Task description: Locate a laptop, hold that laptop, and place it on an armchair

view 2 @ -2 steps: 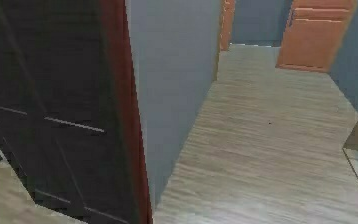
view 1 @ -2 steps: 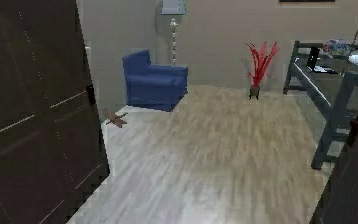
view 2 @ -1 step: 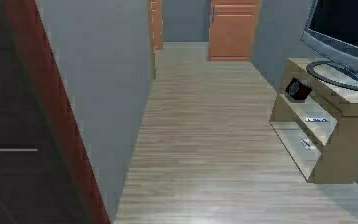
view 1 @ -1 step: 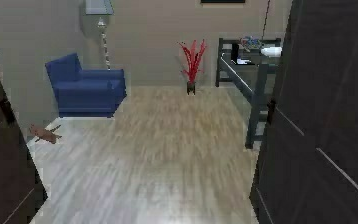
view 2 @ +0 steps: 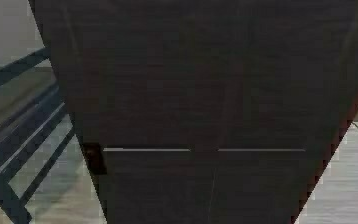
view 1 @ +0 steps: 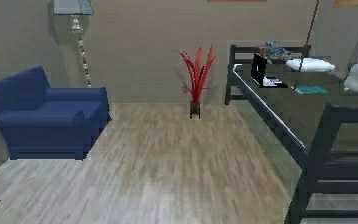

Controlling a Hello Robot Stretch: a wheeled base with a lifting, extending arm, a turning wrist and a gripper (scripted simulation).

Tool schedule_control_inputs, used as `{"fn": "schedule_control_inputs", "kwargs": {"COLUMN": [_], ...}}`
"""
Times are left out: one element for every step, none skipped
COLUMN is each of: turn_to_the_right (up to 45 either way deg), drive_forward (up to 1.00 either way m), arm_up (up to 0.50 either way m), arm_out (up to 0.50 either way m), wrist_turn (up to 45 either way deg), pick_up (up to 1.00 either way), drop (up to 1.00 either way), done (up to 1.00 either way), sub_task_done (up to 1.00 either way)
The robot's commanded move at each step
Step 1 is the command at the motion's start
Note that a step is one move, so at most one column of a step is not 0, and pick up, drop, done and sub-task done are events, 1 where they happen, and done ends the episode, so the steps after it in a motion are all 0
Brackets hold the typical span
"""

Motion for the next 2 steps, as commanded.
{"fn": "schedule_control_inputs", "kwargs": {"turn_to_the_right": [0.0, 0.0], "drive_forward": [1.0, 0.4], "arm_up": [0.0, 0.0], "arm_out": [0.0, 0.0], "wrist_turn": [0.0, 0.0], "pick_up": [0.0, 0.0], "drop": [0.0, 0.0], "done": [0.0, 0.0], "sub_task_done": [0.0, 0.0]}}
